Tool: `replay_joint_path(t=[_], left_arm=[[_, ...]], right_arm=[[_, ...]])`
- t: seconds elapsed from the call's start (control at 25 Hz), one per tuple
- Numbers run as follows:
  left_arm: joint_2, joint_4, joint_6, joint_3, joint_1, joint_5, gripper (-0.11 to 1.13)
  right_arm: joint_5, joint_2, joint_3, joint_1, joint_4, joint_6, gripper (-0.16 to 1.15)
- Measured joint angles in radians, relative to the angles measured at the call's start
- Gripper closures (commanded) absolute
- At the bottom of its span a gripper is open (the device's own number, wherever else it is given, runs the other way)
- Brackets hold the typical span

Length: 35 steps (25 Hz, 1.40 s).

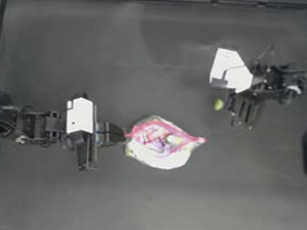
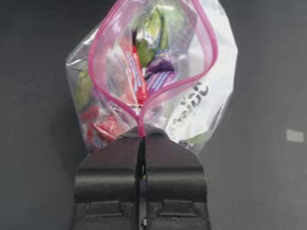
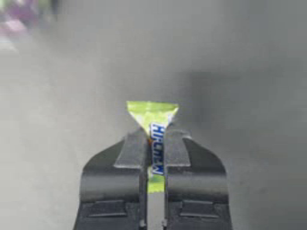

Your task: Put candy in bag

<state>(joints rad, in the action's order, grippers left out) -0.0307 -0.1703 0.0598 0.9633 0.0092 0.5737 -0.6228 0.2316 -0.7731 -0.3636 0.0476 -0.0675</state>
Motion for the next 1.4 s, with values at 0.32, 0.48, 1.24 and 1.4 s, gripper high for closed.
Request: replay_joint_path(t=[0.32, 0.48, 1.24, 1.4], left_arm=[[0.0, 0.0, 0.0, 0.0, -0.002, 0.0, 0.97], [-0.002, 0.0, 0.0, 0.0, 0.0, 0.0, 0.97], [0.0, 0.0, 0.0, 0.0, -0.002, 0.003, 0.97], [-0.002, 0.0, 0.0, 0.0, -0.003, 0.003, 0.97]], right_arm=[[-0.026, 0.066, 0.133, 0.104, 0.0, 0.008, 0.71], [-0.011, 0.057, 0.19, 0.172, 0.0, 0.011, 0.71], [0.103, -0.184, 0.325, 0.298, 0.034, 0.003, 0.71], [0.127, -0.218, 0.325, 0.307, 0.051, 0.002, 0.71]])
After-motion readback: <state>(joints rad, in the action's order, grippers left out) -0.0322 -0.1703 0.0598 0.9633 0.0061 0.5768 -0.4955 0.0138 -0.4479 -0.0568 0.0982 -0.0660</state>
